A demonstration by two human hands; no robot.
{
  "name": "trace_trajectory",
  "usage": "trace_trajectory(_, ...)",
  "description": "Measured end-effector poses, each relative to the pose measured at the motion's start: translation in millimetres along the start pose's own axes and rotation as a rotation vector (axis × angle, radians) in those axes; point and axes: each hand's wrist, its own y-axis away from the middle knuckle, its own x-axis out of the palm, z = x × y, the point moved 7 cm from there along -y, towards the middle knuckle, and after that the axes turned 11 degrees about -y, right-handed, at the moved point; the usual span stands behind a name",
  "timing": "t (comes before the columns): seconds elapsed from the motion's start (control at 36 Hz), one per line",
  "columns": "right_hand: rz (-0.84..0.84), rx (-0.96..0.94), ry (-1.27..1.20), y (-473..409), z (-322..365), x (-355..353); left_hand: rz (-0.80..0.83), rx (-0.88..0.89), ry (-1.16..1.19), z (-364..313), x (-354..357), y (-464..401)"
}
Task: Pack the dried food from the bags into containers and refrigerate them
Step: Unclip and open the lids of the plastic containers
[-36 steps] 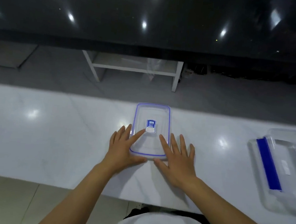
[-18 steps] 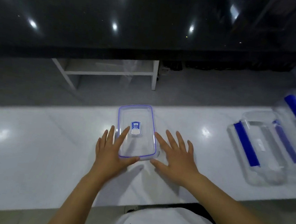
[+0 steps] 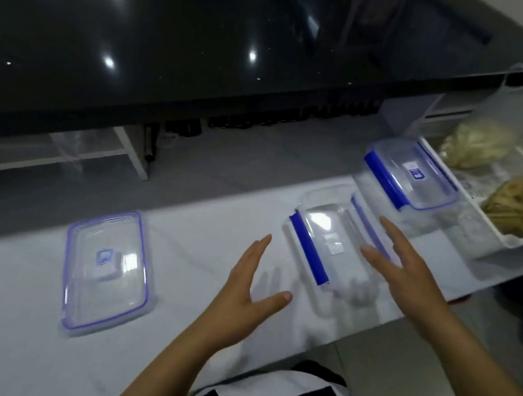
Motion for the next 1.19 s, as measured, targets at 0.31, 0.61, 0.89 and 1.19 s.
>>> trace_trajectory(0.31,0.232,0.305,-0.321,-64,-47,-77,-0.070,-0.420,0.619,-56,77,-53)
trace_trajectory(0.61,0.559,0.357,-0.401,-81,-42,-54,-0.345,-0.530,0.680,-75,77,-46)
trace_trajectory(0.89,0.695,0.322,-0.401,-73,-12,42,-0.479,-0.528,0.621,-46,5,-6)
trace_trajectory(1.19,0.676,0.340,-0.359,-59,-11,111,-0.443,-0.555,0.690,3,-50,16)
